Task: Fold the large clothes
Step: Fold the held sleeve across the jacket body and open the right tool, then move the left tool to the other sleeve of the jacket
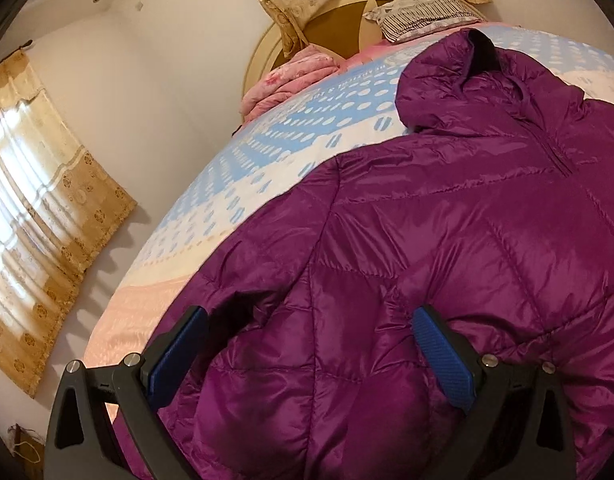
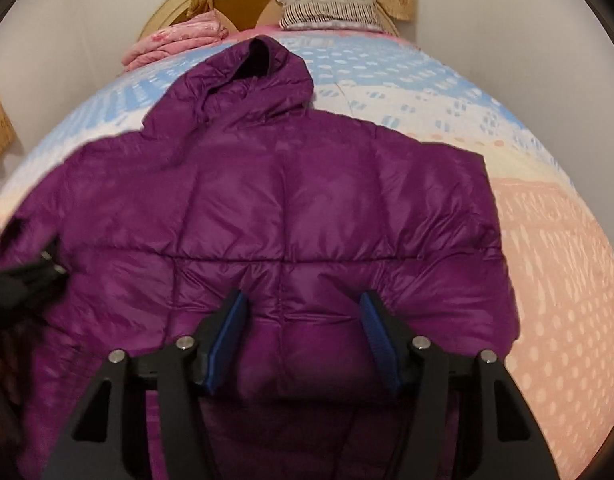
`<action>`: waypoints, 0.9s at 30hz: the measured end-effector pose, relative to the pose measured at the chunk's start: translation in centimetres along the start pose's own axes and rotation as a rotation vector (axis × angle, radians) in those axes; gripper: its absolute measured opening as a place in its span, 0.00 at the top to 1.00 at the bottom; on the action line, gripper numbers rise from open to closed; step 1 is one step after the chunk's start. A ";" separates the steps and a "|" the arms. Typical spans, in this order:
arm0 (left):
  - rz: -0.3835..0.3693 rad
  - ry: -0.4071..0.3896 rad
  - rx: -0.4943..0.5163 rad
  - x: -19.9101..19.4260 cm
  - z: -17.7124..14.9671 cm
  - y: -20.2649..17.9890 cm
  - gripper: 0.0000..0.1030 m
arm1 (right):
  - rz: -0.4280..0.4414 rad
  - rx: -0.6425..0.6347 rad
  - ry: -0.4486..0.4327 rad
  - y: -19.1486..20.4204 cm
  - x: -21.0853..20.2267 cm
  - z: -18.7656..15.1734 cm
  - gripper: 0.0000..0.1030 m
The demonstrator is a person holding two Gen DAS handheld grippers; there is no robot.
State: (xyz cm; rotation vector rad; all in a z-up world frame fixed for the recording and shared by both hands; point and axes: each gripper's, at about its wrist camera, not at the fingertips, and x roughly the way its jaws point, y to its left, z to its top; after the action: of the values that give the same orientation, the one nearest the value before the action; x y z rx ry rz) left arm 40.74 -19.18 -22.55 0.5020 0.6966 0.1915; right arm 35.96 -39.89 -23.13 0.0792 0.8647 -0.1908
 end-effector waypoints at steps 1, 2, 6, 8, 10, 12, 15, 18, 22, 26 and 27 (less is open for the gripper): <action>-0.008 0.004 -0.007 0.1 -0.1 0.1 0.01 | -0.006 -0.004 0.000 0.0 0.1 0.1 0.39; -0.012 0.008 -0.013 0.2 -0.1 0.2 0.01 | -0.012 -0.008 0.000 0.0 0.2 0.2 0.39; 0.005 0.002 -0.006 0.0 -0.2 -0.1 0.01 | -0.023 -0.015 -0.006 0.2 0.6 0.4 0.39; 0.005 0.003 -0.006 0.1 -0.1 -0.1 0.01 | -0.024 -0.016 -0.008 0.3 0.5 0.2 0.39; 0.002 0.005 -0.007 0.2 -0.1 0.0 0.01 | -0.027 -0.021 -0.004 0.3 0.1 -0.1 0.38; 0.000 0.006 -0.007 0.2 -0.1 -0.1 0.01 | -0.029 -0.022 -0.004 0.4 0.3 0.0 0.38; -0.013 0.006 -0.012 0.0 0.0 0.3 0.01 | -0.029 -0.022 -0.003 0.5 0.4 0.0 0.38; -0.051 0.012 -0.077 -1.2 0.5 3.5 0.01 | -0.009 -0.024 0.001 0.2 -0.3 0.3 0.38; -0.034 -0.073 -0.137 -4.0 -0.5 10.0 0.01 | 0.028 0.024 -0.055 -1.5 -4.2 0.1 0.32; 0.034 -0.055 -0.177 -4.6 -5.4 17.5 0.01 | 0.076 0.002 -0.082 -1.0 -9.0 -2.0 0.21; 0.050 -0.034 -0.188 -4.4 -6.7 19.0 0.01 | 0.081 -0.023 -0.087 -0.4 -10.0 -2.9 0.20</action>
State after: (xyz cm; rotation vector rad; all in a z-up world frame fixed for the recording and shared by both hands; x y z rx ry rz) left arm 32.94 -1.66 -14.92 0.3419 0.6265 0.2916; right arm 27.39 -38.50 -17.36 0.0838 0.7752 -0.1078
